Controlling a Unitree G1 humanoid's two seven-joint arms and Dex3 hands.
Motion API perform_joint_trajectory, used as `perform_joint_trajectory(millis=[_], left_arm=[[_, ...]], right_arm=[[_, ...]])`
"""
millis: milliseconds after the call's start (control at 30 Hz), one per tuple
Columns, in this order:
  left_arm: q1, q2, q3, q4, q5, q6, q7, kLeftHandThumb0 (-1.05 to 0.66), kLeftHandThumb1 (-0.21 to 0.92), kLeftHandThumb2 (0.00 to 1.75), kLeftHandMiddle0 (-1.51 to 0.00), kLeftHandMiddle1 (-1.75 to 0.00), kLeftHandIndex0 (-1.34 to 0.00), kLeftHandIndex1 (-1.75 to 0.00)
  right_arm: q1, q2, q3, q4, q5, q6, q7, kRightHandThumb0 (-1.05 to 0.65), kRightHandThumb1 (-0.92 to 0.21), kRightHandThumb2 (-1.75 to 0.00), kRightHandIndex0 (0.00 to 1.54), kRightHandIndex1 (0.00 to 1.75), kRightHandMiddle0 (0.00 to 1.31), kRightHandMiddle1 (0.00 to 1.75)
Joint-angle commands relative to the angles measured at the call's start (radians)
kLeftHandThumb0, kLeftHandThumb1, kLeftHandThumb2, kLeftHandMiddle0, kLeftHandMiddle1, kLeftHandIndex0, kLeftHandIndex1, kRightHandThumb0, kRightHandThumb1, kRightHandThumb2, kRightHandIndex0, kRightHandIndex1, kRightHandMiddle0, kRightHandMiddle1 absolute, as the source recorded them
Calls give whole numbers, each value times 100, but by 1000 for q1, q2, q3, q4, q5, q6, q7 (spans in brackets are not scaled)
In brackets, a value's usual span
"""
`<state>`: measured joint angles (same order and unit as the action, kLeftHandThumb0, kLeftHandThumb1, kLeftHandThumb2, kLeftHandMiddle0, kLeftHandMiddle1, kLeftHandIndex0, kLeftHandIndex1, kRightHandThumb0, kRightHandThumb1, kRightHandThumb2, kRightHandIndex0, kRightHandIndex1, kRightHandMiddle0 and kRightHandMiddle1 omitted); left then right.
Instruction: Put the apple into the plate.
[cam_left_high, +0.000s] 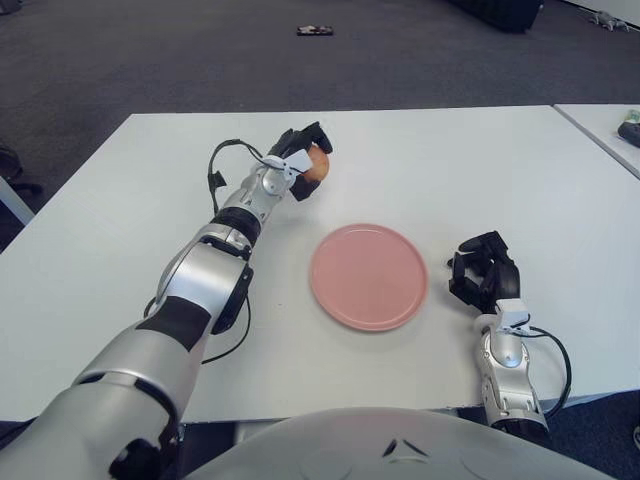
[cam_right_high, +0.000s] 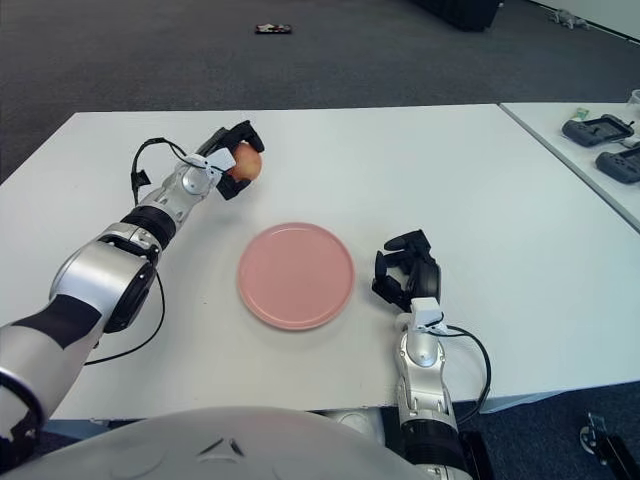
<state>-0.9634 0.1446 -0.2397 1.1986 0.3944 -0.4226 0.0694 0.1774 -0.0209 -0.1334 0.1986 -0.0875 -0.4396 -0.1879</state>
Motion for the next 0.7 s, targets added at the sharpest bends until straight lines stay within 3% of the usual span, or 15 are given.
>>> perform_joint_trajectory(millis=[0, 167, 500, 667], left_arm=[[25, 11, 12, -80, -25, -59, -13, 0, -9, 175, -95, -164, -69, -175], [75, 3, 10, -183, -44, -71, -45, 0, -10, 175, -96, -163, -69, -175], [327, -1, -87, -534, -45, -150, -207, 0, -10, 174, -97, -161, -70, -175], [387, 28, -126, -647, -68, -143, -333, 0, -10, 175, -97, -161, -70, -175]], right_arm=[[-10, -2, -4, 8, 13, 0, 7, -40, -58, -99, 60, 145, 40, 175], [-12, -2, -4, 10, 17, 1, 11, -40, -59, -99, 60, 144, 40, 175], [-10, -2, -1, 4, 25, -3, 22, -40, -59, -98, 60, 143, 40, 175], [-9, -1, -1, 2, 31, -3, 27, -40, -61, -96, 59, 143, 39, 175]])
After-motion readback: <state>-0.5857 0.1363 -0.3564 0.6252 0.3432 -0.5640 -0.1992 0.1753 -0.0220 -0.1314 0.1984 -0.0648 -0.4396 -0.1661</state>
